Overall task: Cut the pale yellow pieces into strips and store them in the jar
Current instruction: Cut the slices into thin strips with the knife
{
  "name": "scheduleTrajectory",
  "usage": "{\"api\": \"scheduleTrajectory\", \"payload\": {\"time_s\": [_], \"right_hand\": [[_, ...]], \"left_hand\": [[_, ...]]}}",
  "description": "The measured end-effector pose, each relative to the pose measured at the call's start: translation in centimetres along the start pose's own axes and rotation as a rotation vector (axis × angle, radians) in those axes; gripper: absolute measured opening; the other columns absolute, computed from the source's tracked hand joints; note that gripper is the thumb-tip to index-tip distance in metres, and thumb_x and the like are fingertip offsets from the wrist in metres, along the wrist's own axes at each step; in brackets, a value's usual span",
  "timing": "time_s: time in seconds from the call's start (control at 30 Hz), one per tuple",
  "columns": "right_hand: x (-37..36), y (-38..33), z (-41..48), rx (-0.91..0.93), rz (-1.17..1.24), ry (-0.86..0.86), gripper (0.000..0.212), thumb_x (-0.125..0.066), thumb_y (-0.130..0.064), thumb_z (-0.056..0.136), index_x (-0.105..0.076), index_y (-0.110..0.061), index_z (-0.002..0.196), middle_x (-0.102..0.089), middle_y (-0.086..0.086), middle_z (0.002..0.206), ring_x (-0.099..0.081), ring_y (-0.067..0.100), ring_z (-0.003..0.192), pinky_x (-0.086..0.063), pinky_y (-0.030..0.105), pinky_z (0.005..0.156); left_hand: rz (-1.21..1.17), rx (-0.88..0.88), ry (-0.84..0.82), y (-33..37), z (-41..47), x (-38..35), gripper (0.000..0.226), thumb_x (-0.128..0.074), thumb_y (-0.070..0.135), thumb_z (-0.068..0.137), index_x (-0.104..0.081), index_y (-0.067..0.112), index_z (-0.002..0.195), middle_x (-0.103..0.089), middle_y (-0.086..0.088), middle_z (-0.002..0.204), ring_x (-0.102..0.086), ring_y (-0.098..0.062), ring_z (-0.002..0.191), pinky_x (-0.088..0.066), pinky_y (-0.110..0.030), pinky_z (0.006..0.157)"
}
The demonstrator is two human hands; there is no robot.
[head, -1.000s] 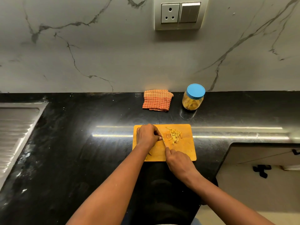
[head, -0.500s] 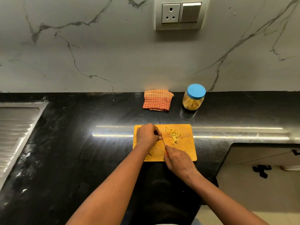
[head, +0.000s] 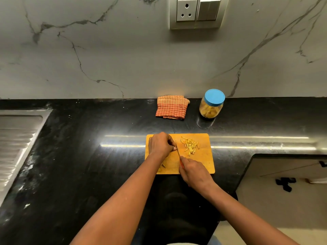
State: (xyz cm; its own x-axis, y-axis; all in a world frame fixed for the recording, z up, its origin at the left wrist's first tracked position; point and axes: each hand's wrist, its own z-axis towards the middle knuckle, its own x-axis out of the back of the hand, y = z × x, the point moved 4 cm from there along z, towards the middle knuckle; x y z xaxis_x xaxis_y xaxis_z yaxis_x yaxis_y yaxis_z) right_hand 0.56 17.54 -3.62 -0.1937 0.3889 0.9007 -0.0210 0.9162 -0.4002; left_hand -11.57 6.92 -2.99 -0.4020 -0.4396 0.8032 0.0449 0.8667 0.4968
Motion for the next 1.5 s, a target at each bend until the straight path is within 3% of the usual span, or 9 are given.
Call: {"api": "scheduleTrajectory", "payload": {"time_s": [0.27,0.5,0.77,1.03,1.3,1.5], "right_hand": [[-0.1,-0.6,-0.1,0.03,-0.144,-0.056,0.042,-0.039,-0.022,0.102,-0.037,-0.009,0.143,-0.063,0.009,0.113,-0.063,0.024,0.093,-0.052,0.033,0.077],[0.5,1.4,-1.6,-0.055,-0.015,0.01,0.046,-0.038,-0.033,0.102,-0.041,-0.014,0.144,-0.063,0.006,0.124,-0.062,0.022,0.104,-0.051,0.033,0.089],[0.5,0.8,-1.9,-0.055,0.06,0.08,0.047,-0.04,-0.036,0.102,-0.043,-0.014,0.144,-0.065,0.005,0.121,-0.064,0.02,0.1,-0.053,0.031,0.086],[0.6,0.9,-1.9,-0.001,0.051,0.024,0.046,-0.04,-0.035,0.102,-0.044,-0.015,0.143,-0.064,0.004,0.124,-0.061,0.02,0.107,-0.05,0.03,0.091],[1.3,1.6,-2.7,0.188,-0.21,-0.127,0.046,-0.03,-0.035,0.103,-0.039,-0.017,0.145,-0.063,0.007,0.117,-0.062,0.026,0.099,-0.05,0.037,0.084],[2.4,2.2,-0.5,0.1,-0.19,-0.074,0.046,-0.036,-0.034,0.101,-0.039,-0.017,0.144,-0.062,0.009,0.122,-0.061,0.027,0.105,-0.048,0.04,0.089]], "left_hand": [[0.006,-0.001,-0.01,0.1,0.0,0.1,0.011,-0.085,0.029,0.072,-0.076,0.026,0.075,-0.073,0.009,0.076,-0.065,-0.005,0.074,-0.057,-0.032,0.073],[0.013,-0.002,-0.006,0.2,-0.1,0.1,0.014,-0.086,0.031,0.071,-0.075,0.025,0.077,-0.073,0.008,0.079,-0.065,-0.008,0.077,-0.056,-0.031,0.073],[0.039,-0.067,-0.051,0.3,-0.5,0.7,0.008,-0.08,0.019,0.078,-0.078,0.024,0.084,-0.074,0.006,0.085,-0.065,-0.009,0.079,-0.057,-0.03,0.074],[0.143,-0.164,0.126,-0.2,-1.7,1.2,0.018,-0.069,0.022,0.089,-0.075,0.025,0.106,-0.071,0.004,0.109,-0.059,-0.016,0.107,-0.047,-0.032,0.091],[0.191,-0.129,0.17,-2.7,-2.5,3.3,0.016,-0.067,0.026,0.089,-0.075,0.029,0.103,-0.071,0.002,0.107,-0.058,-0.016,0.107,-0.046,-0.034,0.091],[0.172,-0.131,0.174,-3.5,-3.5,3.5,0.019,-0.068,0.025,0.087,-0.075,0.029,0.105,-0.069,0.002,0.104,-0.058,-0.016,0.104,-0.049,-0.032,0.088]]}}
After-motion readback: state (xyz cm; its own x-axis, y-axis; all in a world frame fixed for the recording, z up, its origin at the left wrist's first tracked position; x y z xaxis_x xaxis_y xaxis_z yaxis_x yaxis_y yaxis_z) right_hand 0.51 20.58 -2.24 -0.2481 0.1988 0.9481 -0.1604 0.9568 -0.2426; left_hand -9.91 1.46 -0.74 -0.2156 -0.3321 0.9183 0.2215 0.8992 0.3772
